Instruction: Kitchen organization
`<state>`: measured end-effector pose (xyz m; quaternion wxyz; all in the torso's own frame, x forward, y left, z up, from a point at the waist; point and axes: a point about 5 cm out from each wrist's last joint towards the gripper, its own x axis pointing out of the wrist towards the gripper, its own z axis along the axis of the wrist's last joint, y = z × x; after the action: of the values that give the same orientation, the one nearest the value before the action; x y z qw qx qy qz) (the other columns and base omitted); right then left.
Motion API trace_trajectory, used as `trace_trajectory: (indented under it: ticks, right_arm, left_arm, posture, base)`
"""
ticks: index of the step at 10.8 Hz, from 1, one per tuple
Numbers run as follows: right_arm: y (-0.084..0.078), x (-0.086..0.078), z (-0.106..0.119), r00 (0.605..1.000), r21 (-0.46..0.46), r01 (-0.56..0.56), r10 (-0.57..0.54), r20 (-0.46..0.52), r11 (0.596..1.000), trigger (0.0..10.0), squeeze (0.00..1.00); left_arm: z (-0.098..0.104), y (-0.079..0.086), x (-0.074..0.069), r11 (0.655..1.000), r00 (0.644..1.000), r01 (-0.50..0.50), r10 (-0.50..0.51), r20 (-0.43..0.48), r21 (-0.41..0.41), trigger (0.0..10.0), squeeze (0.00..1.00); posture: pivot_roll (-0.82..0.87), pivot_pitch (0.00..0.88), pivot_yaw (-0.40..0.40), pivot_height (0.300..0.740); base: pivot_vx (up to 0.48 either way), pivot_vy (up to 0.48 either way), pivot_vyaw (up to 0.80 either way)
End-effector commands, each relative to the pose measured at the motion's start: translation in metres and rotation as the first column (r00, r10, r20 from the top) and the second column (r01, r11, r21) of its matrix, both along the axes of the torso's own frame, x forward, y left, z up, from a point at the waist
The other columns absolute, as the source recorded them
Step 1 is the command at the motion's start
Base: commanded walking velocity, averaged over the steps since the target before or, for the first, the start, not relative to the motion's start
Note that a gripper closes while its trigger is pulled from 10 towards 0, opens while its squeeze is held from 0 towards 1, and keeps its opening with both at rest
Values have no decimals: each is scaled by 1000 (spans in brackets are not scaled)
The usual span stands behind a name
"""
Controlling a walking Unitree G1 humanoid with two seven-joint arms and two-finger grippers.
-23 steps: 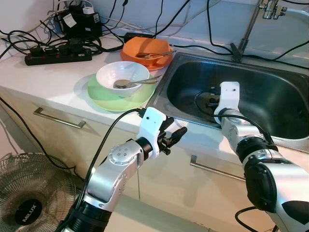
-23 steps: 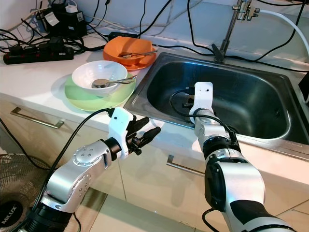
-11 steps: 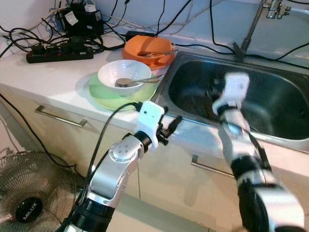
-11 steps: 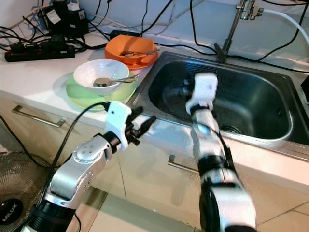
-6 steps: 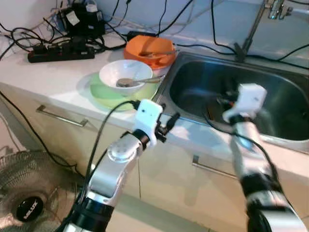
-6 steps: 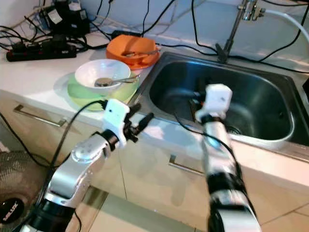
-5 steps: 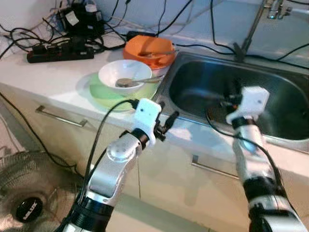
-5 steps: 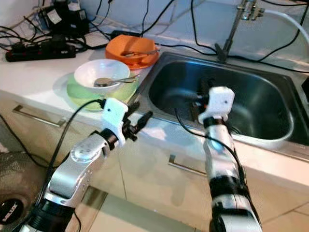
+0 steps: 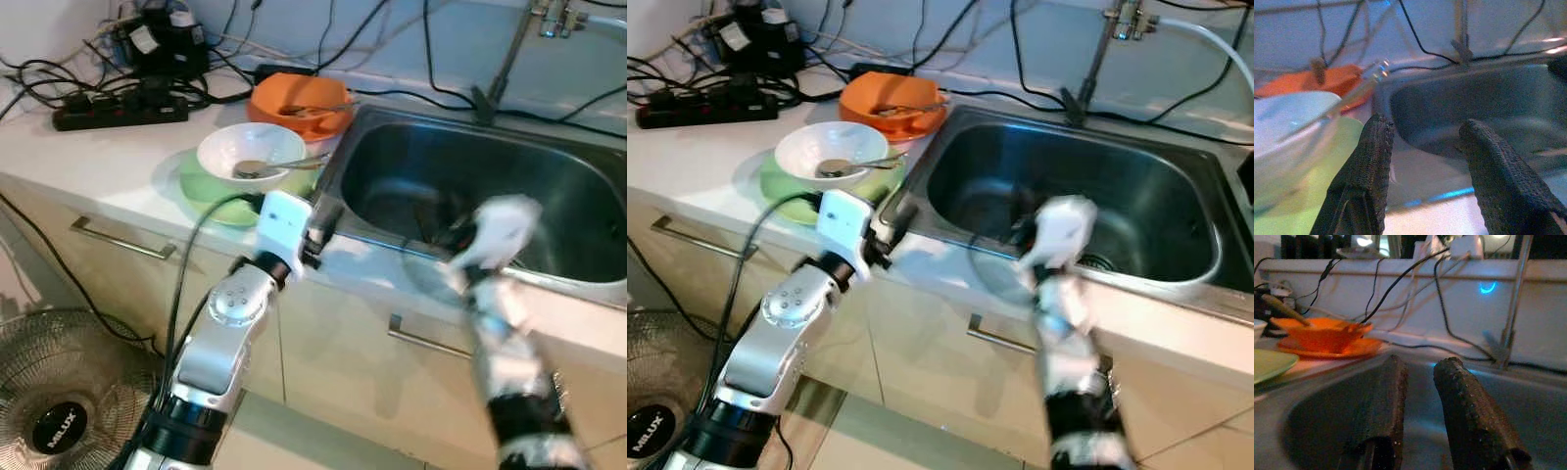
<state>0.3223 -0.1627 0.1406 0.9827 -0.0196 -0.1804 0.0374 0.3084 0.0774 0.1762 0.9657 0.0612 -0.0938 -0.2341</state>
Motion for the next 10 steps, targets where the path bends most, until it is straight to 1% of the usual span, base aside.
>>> trace_trajectory:
  ticks: [1,3,4,5,6,8,9,10]
  right_arm:
    - [7,0,8,999,7,-13,13,29,1000,10000,0]
    - [15,-3,4,1000,30,-19,19,4,999,10000,0]
    - [18,-4,3,1000,38,-21,21,-6,999,10000,0]
    - [19,-4,2,1000,44,-21,21,-11,999,10000,0]
    - [22,-3,0,1000,48,-22,23,-18,999,10000,0]
    - [27,-2,-2,999,60,-19,22,-36,998,10000,0]
    - [31,-3,-3,999,66,-21,24,-41,998,10000,0]
    - [34,-3,-4,999,71,-25,28,-43,997,10000,0]
  left_arm:
    - [5,2,3,999,998,-38,38,41,5,10000,0]
    - [5,7,5,997,995,-74,73,68,15,10000,0]
    - [7,8,5,994,989,-98,92,119,49,10000,0]
    - [8,9,6,992,985,-107,98,140,63,10000,0]
    - [9,10,7,984,979,-134,113,169,116,10000,0]
    - [14,13,17,953,970,-165,110,216,254,10000,0]
    - [19,13,22,918,956,-188,90,279,350,10000,0]
    - [23,11,25,897,944,-204,73,323,393,10000,0]
  posture:
    - [202,37,-8,740]
    - [203,46,-12,740]
    - [207,49,-13,740]
    - [208,51,-14,740]
    - [209,55,-12,740]
    - [213,57,-11,740]
    - [213,56,-10,740]
    - [208,56,-7,740]
  base:
    - [0,0,0]
    - [0,0,0]
    - [0,0,0]
    - [0,0,0]
    - [0,0,0]
    - [0,0,0]
    - [0,0,0]
    - [0,0,0]
